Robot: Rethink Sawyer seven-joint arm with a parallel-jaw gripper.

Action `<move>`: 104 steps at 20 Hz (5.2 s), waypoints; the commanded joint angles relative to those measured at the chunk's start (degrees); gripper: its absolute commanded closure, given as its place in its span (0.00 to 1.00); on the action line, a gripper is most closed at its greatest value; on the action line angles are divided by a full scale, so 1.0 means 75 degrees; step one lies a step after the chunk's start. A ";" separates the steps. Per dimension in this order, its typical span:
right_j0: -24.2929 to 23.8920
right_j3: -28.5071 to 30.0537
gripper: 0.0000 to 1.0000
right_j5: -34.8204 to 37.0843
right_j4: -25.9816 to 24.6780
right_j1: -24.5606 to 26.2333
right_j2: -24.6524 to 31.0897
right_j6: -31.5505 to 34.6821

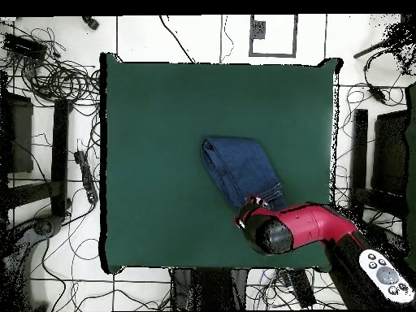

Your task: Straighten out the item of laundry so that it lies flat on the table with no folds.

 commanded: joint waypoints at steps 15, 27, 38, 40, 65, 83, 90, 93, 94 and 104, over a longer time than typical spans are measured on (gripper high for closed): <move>-0.0154 -0.0850 0.00 0.0894 -0.0470 0.0171 0.0823 -0.1824; 0.0000 -0.0759 0.00 0.0628 -0.0691 0.0203 0.0748 -0.1484; 0.0367 -0.0616 1.00 0.0384 -0.0589 0.0097 0.0494 -0.0589; 0.0409 -0.0614 1.00 0.0364 -0.0583 0.0075 0.0446 -0.0496; 0.0799 -0.0280 1.00 0.0492 0.0163 -0.0380 0.0685 0.0020; 0.0877 -0.0204 1.00 0.0451 0.0546 -0.0506 0.0600 0.0224; 0.0903 -0.0188 1.00 0.0504 0.0655 -0.0535 0.0548 0.0261; 0.0896 -0.0191 1.00 0.0486 0.0650 -0.0516 0.0531 0.0260; 0.0892 -0.0187 1.00 0.0462 0.0632 -0.0502 0.0526 0.0253; 0.0974 -0.0120 0.00 0.0155 0.0399 -0.0576 0.0361 0.0452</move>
